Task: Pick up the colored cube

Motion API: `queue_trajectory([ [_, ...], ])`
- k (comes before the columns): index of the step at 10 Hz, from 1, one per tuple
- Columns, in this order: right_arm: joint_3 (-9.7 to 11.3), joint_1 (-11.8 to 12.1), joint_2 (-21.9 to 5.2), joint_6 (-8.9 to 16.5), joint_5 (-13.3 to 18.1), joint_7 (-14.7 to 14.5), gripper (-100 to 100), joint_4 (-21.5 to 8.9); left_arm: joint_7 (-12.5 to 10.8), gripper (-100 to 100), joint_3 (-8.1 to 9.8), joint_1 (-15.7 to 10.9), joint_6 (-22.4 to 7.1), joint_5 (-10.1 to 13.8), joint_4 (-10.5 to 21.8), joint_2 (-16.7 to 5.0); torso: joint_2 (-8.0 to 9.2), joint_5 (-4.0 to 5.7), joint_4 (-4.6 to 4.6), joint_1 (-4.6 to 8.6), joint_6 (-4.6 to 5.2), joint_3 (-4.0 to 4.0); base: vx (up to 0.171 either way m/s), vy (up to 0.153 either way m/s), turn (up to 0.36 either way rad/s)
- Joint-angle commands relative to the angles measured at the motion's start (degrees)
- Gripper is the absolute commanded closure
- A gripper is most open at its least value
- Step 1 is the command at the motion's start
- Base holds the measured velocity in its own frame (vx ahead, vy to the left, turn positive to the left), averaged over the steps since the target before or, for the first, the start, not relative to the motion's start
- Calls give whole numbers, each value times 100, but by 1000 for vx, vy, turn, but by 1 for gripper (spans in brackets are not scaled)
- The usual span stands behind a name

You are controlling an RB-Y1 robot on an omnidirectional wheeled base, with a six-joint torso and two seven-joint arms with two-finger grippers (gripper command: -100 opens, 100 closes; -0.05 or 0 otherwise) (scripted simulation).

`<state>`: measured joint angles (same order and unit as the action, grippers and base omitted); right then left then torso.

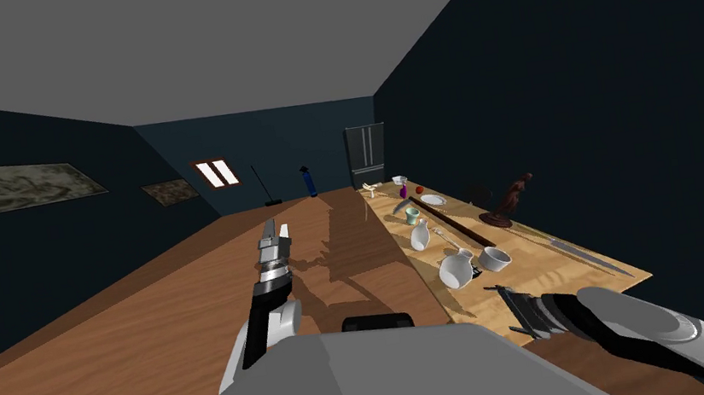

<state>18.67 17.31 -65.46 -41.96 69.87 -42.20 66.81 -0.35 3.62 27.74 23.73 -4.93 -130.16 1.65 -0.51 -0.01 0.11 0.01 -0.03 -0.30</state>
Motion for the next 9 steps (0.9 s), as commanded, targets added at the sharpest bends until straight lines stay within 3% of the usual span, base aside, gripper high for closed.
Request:
queue_trajectory([
  [1, 45, -48, -210, -26, 286, -97, -100, -75, 0, 0, 0, 0, 0, 0, 0, 0, 0, 0, 0, 0, 0, 0, 138, 1, 22],
  [5, 216, -223, -531, -104, 938, -398, -100, -323, 0, 0, 0, 0, 0, 0, 0, 0, -11, -1, 3, -4, -1, -7, 174, 15, 40],
  [9, 435, -309, -623, -169, 1584, -645, -100, -459, 0, 0, 0, 0, 0, 0, 0, 0, -11, -1, 3, -6, 0, -7, 152, 17, 53],
])
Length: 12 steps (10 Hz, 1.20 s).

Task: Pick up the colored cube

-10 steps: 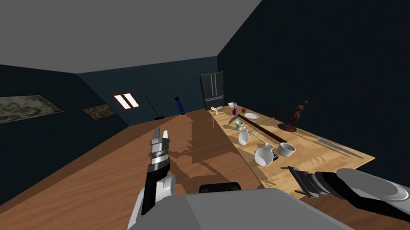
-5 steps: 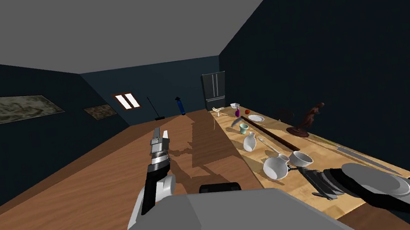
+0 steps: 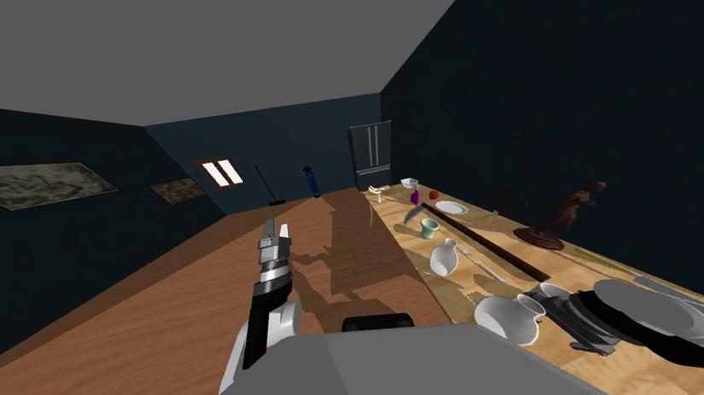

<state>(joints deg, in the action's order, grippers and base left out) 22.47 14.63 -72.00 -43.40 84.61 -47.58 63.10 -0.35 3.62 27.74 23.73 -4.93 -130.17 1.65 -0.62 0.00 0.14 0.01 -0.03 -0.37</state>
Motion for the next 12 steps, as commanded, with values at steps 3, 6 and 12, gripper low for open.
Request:
queue_trajectory([
  [3, 333, -8, 198, -80, 479, -292, -100, -119, 0, 0, 0, 0, 0, 0, 0, 0, 0, 2, 0, 3, 1, 0, 146, -5, 61],
  [6, 404, 43, 251, -63, 552, -270, 0, -41, 0, 0, 0, -1, 0, 0, 0, 0, 40, 0, -8, 2, 4, 22, 47, -4, 31],
  [12, 818, 47, 404, 273, -454, -953, -100, -834, 0, 0, -1, -2, 0, 0, 0, 0, 75, 0, -17, -4, 4, 43, -27, 9, 138],
])
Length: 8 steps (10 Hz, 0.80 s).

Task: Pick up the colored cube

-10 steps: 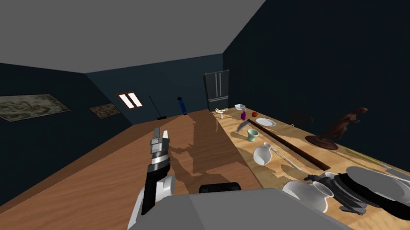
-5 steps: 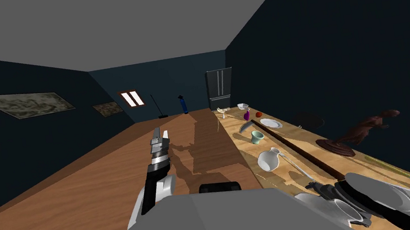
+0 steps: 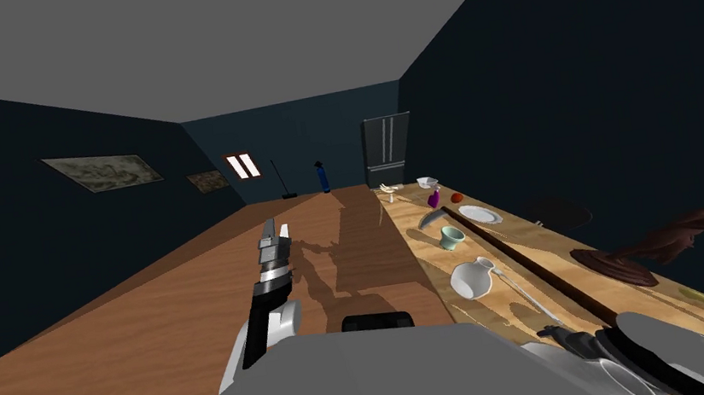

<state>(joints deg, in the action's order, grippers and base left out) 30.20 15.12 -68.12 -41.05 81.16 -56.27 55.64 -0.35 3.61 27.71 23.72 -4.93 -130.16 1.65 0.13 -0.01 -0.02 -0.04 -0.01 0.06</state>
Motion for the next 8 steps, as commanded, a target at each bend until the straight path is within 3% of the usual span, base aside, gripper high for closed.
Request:
queue_trajectory([
  [1, 114, -2, 42, 93, -276, -198, -100, -220, 0, 0, 0, 0, 0, 0, 0, 0, 0, 0, 0, 0, 0, 0, -32, 13, 153],
  [4, 322, 1, 120, 261, -778, -539, -100, -616, 0, 0, 0, 0, 0, 0, 0, 0, -3, 0, 1, 2, 1, -2, -27, 12, 139],
  [5, 273, 35, 79, 229, -673, -449, -100, -482, 0, 0, 0, 0, 0, 0, 0, 0, -2, 0, 0, 1, 2, -1, -12, 3, 23],
  [6, 282, 41, 75, 249, -690, -455, 100, -482, 0, 0, 1, 1, 0, 0, 0, 0, -6, 0, 1, 4, 4, -3, -5, -1, -21],
  [8, 280, 44, 76, 247, -693, -444, 100, -487, 0, 0, 1, 1, 0, 0, 0, 0, -12, 1, 2, 5, -4, -6, 0, 0, 0],
])
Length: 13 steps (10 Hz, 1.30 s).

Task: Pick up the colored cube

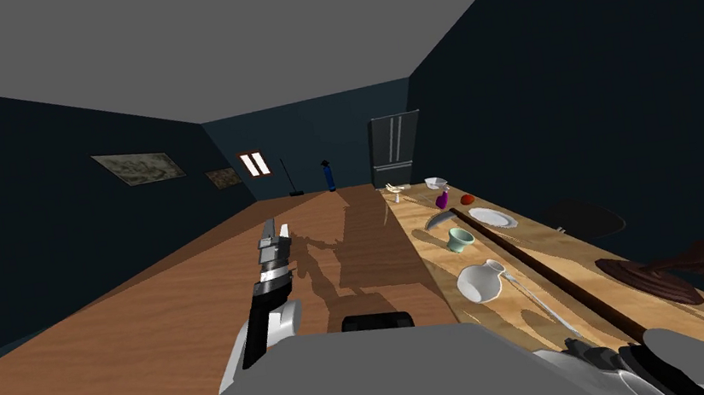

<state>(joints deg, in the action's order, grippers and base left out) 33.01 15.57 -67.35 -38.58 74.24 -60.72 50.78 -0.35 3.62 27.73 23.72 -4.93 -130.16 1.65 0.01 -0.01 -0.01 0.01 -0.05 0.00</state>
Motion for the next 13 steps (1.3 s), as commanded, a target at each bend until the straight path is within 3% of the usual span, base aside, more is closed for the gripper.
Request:
queue_trajectory([
  [1, 0, 0, 0, 0, 0, 0, 100, 0, 0, 0, 0, 0, 0, 0, 0, 0, 0, 0, 0, 0, 0, 0, 0, 0, 0],
  [2, 0, 0, 0, 0, 1, -1, 100, 1, 0, 0, 0, 0, 0, 0, 0, 0, 0, -1, 0, 0, 1, 0, 0, 0, 0],
  [3, 1, 0, 0, 0, 1, -3, 0, 1, 0, 0, 0, 0, 0, 0, 0, 0, 0, -1, 0, -1, 1, 0, 0, 0, 0],
  [4, -98, -46, -8, -98, 249, 133, 100, 134, 0, 0, 0, 0, 0, 0, 0, 0, 0, -1, 0, -1, 1, 0, 21, -10, -212],
  [12, -652, -53, -216, -545, 1587, 1044, 100, 1192, 0, 0, 0, 0, 0, 0, 0, 0, -12, -6, 2, -4, -1, -7, 32, -11, -144],
  [13, -594, -70, -190, -499, 1497, 989, 100, 1112, 0, 0, 0, 0, 0, 0, 0, 0, -10, -8, 2, -4, 4, -6, 12, -3, -31],
])
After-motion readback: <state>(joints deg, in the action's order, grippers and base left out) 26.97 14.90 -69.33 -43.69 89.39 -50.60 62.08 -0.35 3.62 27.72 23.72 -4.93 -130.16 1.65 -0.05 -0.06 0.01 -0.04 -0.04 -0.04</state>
